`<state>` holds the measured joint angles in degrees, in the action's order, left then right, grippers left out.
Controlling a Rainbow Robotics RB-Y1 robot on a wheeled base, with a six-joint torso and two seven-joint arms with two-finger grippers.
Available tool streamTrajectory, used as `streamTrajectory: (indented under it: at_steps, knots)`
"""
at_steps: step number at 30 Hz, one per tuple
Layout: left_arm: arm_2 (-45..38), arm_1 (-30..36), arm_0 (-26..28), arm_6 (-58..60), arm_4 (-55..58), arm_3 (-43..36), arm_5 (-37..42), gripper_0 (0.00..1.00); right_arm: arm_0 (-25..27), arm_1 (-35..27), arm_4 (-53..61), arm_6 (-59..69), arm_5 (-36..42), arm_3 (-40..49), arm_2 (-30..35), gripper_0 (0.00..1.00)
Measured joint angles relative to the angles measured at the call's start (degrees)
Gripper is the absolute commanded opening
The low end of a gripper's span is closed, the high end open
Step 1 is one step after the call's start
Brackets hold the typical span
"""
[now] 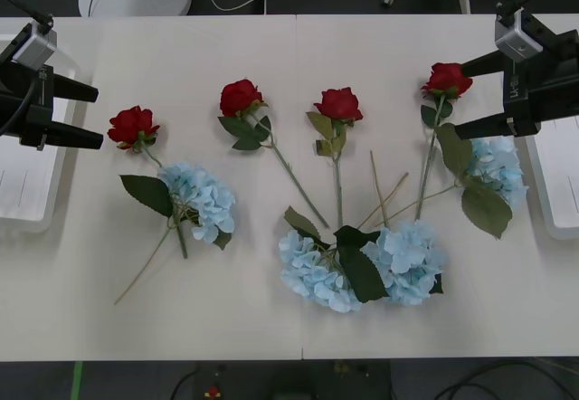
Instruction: Put the red flowers into the right box and the blue flowers into the left box
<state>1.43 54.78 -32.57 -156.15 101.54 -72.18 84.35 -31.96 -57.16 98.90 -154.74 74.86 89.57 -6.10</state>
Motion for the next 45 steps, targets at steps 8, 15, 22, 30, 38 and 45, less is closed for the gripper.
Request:
streamTrajectory:
  at_steps: [8, 15, 22, 30, 38, 45]
  knots:
    - [0.1, 0.0, -0.1, 0.0, 0.0, -0.1, 0.0, 1.00, 1.8, -2.6, -0.6, 0.0, -2.4, -1.1, -4.2, 1.00]
    - [1.6, 0.0, -0.2, 0.0, -6.2, -8.2, -1.4, 1.00, 1.8, -3.0, -1.3, 2.2, -1.7, -1.1, -4.4, 1.00]
    - [3.3, 0.0, -0.2, 15.3, -17.5, -20.4, -3.4, 1.00, 0.7, -2.0, -8.9, 43.7, 3.5, -1.0, -4.4, 1.00]
    - [5.7, -0.1, -0.2, 64.1, -27.6, -23.1, -3.4, 1.00, -2.4, 4.1, -19.1, 74.5, 9.8, -1.1, -4.4, 1.00]
    - [8.0, -4.2, -0.2, 67.5, -40.8, -22.9, -3.4, 1.00, -2.7, 10.3, -25.7, 106.7, 13.1, -1.1, -4.4, 1.00]
    - [12.4, -9.2, -0.6, 93.3, -50.9, -19.3, -3.3, 1.00, -2.7, 14.3, -34.3, 123.0, 14.6, -1.1, -4.4, 1.00]
